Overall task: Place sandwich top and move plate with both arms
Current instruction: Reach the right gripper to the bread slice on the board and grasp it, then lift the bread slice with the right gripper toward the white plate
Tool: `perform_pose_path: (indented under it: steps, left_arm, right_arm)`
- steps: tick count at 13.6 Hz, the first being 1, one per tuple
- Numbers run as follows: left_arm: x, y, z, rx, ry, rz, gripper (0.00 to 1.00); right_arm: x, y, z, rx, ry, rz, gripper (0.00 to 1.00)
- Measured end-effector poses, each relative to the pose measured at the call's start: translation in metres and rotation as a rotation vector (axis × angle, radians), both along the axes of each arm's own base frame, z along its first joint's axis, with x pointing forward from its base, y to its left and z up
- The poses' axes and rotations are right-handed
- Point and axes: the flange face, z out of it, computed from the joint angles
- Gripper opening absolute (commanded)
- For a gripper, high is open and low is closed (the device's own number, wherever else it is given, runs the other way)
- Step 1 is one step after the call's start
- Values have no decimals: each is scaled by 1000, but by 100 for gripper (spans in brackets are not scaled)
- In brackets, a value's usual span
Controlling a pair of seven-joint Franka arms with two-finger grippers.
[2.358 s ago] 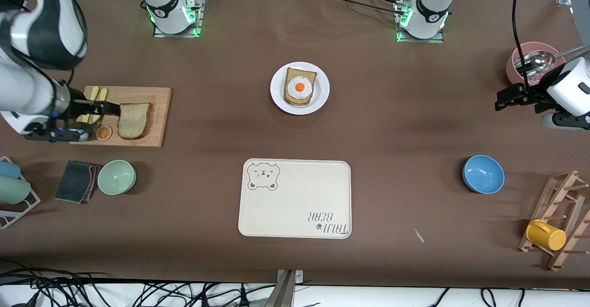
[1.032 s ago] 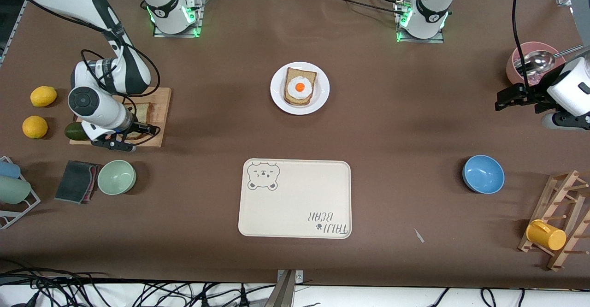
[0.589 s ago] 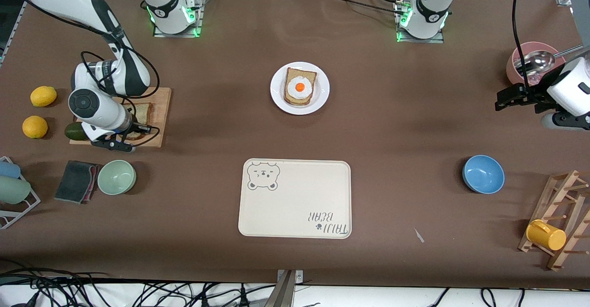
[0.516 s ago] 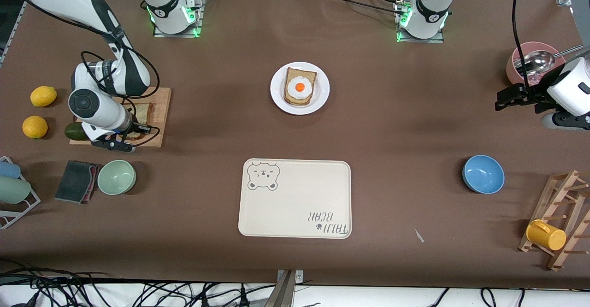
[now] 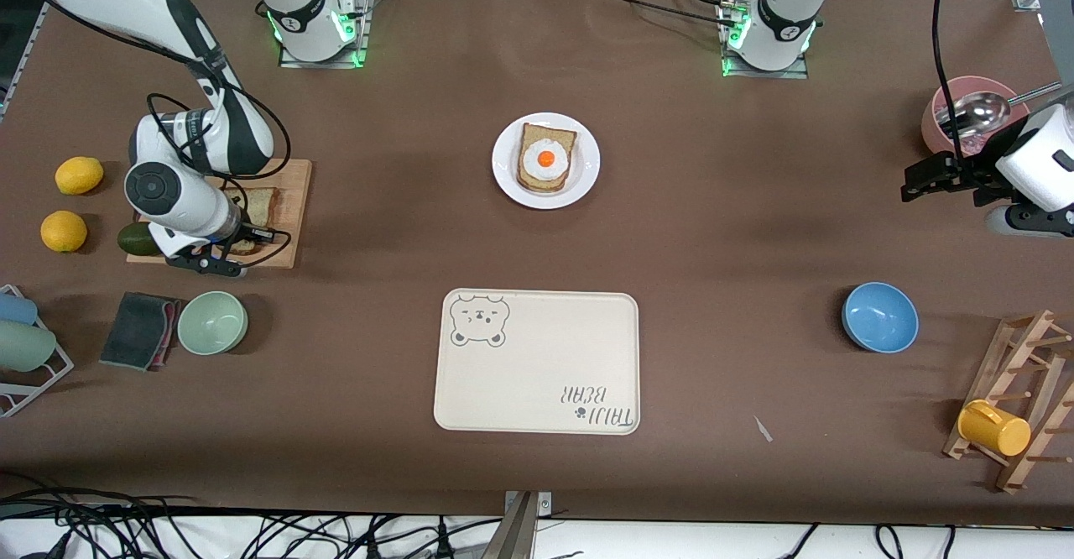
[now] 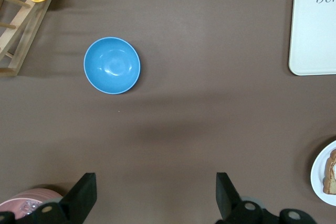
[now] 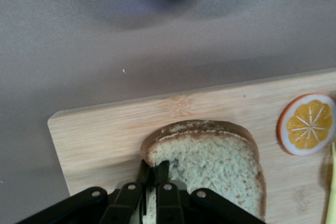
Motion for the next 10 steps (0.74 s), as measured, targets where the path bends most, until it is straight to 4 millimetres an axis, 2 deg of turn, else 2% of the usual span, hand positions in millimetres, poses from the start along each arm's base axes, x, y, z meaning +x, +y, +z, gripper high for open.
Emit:
perform_pose_path:
  steps: [2,4,7,10]
  left_arm:
    - [0,0,0,0,0,0,100]
    - [0,0,0,0,0,0,100]
    - [0,0,0,0,0,0,100]
    - [0,4,0,0,-1,6,100]
  right_arm:
    - [9,-1,11,-18,52,-9,0]
    - [25,9,37,-37,108,-6,0]
    - [45,44,74,-40,143,32,0]
    - [50,88,103,23,189,25,0]
